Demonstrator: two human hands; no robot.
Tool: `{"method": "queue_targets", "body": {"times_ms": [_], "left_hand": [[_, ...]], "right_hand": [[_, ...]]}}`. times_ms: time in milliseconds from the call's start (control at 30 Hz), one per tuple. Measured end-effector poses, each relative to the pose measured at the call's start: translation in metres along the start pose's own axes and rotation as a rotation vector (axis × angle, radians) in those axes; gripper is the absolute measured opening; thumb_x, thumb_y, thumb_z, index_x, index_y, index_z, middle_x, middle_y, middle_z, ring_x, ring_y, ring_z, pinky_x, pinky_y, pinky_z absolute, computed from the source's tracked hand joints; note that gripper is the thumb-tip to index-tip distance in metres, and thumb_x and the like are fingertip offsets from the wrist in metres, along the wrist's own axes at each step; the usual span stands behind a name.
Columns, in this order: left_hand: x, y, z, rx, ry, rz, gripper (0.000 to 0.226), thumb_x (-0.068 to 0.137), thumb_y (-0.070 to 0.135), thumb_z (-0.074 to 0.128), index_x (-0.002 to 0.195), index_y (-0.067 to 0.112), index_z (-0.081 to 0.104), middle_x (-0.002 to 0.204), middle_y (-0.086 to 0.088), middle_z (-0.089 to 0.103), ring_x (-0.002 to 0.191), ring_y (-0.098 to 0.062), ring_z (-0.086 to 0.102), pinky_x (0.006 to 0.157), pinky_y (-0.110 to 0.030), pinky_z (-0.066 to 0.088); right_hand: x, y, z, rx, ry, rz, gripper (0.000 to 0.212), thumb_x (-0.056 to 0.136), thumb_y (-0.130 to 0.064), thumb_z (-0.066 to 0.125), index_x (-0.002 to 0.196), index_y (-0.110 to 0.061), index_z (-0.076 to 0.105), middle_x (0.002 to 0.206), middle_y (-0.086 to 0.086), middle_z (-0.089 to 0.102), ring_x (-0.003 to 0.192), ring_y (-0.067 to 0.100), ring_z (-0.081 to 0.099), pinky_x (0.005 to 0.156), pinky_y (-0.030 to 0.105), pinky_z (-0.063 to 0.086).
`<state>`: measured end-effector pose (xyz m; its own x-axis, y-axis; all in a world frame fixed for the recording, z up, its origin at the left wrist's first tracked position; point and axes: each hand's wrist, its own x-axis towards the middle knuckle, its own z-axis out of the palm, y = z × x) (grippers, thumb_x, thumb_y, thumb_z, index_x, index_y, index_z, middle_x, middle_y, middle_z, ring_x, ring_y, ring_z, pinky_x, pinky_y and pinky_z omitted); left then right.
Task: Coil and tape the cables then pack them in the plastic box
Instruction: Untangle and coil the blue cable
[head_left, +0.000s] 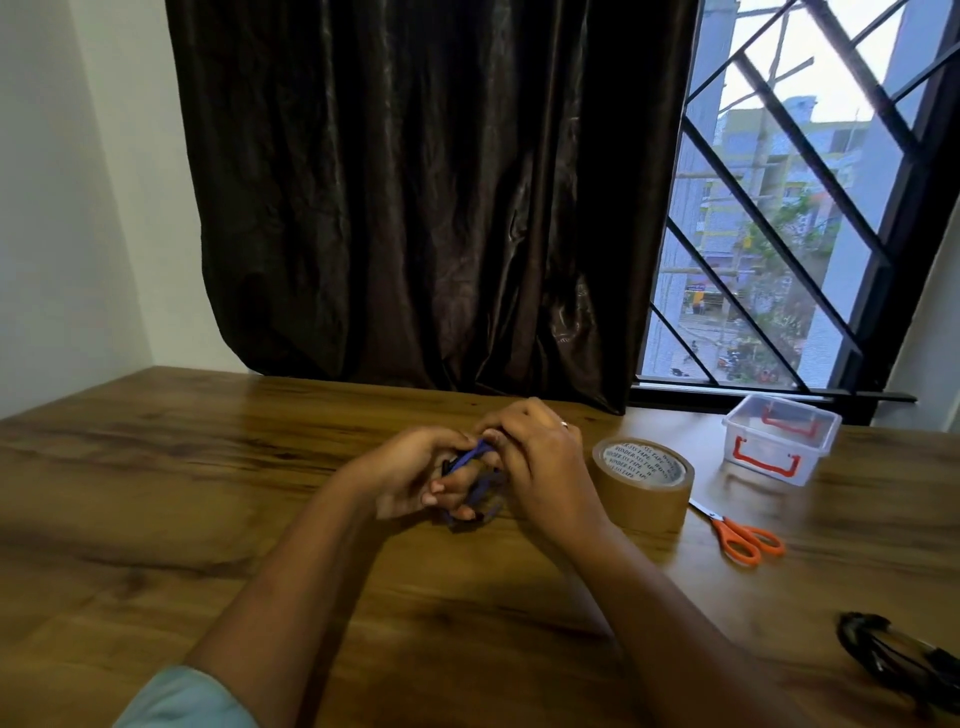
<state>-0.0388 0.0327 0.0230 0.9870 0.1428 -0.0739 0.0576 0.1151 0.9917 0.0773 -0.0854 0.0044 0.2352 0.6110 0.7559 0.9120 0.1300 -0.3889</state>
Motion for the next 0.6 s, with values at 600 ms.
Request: {"method": "queue_targets", "body": {"times_ms": [600], "left_hand": [[0.012, -0.007, -0.002, -0.136, 0.265, 0.156, 0.029, 0.100, 0.023, 0.036, 0.075, 0.011, 0.045, 0.043, 0.007, 0.031, 0.035, -0.004, 0.030, 0.052, -0.025, 0.052]], "right_hand": [[0.000, 0.005, 0.017, 0.935, -0.197, 0.670, 0.029, 0.102, -0.027, 0.037, 0.110, -0.010, 0.059, 0.101, 0.015, 0.071, 0.080, 0.025, 0.070, 0.077, 0.040, 0.057]]}}
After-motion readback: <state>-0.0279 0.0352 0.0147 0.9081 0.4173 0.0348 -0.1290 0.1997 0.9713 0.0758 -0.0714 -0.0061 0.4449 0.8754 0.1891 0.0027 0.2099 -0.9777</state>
